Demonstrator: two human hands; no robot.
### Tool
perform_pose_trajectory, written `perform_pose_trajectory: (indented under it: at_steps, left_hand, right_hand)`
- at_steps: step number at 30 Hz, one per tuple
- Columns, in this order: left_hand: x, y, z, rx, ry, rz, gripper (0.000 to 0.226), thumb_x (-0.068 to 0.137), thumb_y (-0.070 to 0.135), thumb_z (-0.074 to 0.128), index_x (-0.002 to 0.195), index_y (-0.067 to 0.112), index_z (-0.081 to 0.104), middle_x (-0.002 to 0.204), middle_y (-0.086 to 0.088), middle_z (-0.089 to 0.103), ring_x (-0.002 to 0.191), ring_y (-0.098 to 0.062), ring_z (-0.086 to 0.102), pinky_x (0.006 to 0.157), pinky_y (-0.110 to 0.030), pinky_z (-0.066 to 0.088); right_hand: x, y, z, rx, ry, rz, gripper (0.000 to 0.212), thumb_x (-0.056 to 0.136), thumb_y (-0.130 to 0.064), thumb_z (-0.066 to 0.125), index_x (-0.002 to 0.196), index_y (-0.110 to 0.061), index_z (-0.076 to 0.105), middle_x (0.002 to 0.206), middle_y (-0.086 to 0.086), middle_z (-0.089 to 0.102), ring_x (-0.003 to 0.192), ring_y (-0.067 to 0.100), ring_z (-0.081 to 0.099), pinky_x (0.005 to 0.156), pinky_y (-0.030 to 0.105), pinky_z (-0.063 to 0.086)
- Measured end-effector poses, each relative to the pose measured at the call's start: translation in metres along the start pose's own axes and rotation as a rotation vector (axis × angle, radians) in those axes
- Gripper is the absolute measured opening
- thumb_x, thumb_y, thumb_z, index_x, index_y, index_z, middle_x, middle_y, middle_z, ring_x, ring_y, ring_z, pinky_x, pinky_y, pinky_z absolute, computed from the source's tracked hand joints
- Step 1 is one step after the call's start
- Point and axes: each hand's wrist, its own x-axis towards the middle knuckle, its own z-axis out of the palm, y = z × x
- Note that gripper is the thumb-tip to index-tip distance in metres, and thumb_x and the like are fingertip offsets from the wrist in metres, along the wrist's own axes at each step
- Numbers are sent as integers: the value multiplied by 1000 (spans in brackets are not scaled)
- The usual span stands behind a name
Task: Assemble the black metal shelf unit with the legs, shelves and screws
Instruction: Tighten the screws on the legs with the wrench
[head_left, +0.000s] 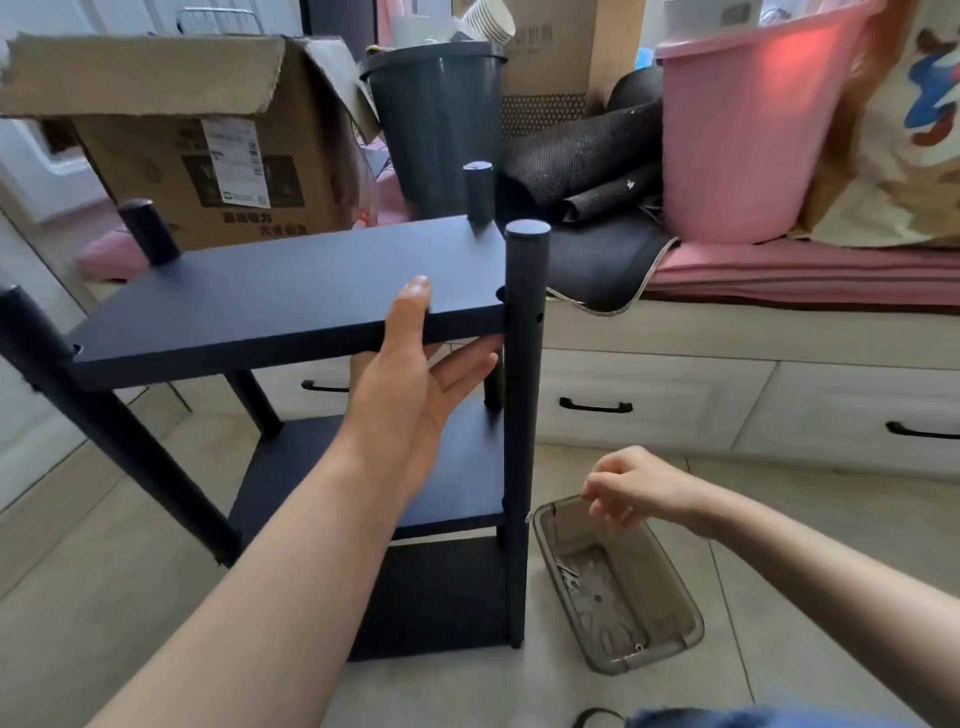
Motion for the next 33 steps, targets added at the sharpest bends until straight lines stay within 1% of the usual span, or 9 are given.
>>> perform_pose_trajectory:
  at_steps: [4, 9, 11, 14, 17, 23, 26, 30, 33]
  left_hand:
    - [6, -3, 3, 44, -49, 2, 22, 105, 37, 45, 103, 25, 64, 115, -5, 75, 104, -27, 73, 105, -45, 51]
    - [10, -7, 5, 51, -47, 15, 22, 105, 37, 45, 103, 25, 63, 113, -2, 76, 105, -27, 73, 104, -46, 51]
    - [10, -7, 4, 56, -44, 19, 20, 105, 36, 46, 104, 25, 62, 111, -1, 76, 104, -28, 74, 102, -45, 52]
    - [12, -8, 3, 60, -33, 22, 18, 104, 36, 47, 106, 24, 60, 113, -1, 76, 102, -29, 74, 99, -44, 54]
    - [14, -10, 4, 60, -21, 28, 19, 103, 36, 48, 97, 25, 62, 109, -1, 77, 100, -29, 75, 98, -44, 55]
    - [15, -12, 5, 45, -26, 45, 21, 102, 34, 49, 92, 24, 64, 104, -3, 78, 97, -30, 75, 96, -44, 55]
    - [16, -12, 6, 32, -20, 45, 35, 102, 33, 50, 72, 26, 66, 100, -3, 78, 96, -31, 76, 95, -44, 56]
    - [15, -12, 5, 48, -33, 43, 19, 101, 35, 49, 90, 24, 61, 99, -1, 78, 96, -29, 76, 88, -38, 60]
    - [15, -11, 5, 19, -23, 30, 22, 101, 33, 51, 86, 24, 63, 100, -2, 78, 95, -30, 76, 86, -36, 60]
  right_hand:
    - [43, 71, 28, -38, -110, 184, 14, 98, -7, 48, 92, -3, 60, 76, 10, 63, 58, 18, 57, 51, 25, 46]
    - [105, 137, 57, -233, -88, 257, 22, 95, -7, 49, 75, -6, 58, 64, 7, 64, 47, 15, 61, 44, 25, 49]
    - [128, 155, 70, -253, -103, 291, 16, 97, -7, 48, 85, -3, 58, 68, 7, 62, 54, 18, 61, 48, 28, 52]
    - [152, 171, 88, -396, -95, 265, 20, 98, -18, 53, 106, -3, 63, 93, 11, 66, 84, 26, 64, 76, 37, 52]
    - [162, 181, 105, -505, -75, 247, 25, 100, -24, 51, 117, -6, 59, 123, 14, 64, 113, 30, 62, 85, 29, 46]
    - [181, 197, 128, -563, -44, 172, 19, 98, -16, 48, 108, -10, 62, 119, 13, 66, 108, 28, 64, 88, 32, 49]
    - [181, 200, 131, -604, -36, 161, 21, 97, -10, 41, 108, -12, 58, 122, 14, 62, 109, 30, 61, 91, 36, 49]
    - [178, 197, 135, -627, -30, 122, 27, 98, -6, 36, 116, -12, 55, 129, 14, 57, 117, 29, 58, 92, 33, 45]
    - [177, 191, 134, -587, -5, 126, 22, 99, -11, 42, 114, -9, 59, 127, 14, 60, 116, 29, 59, 87, 29, 44]
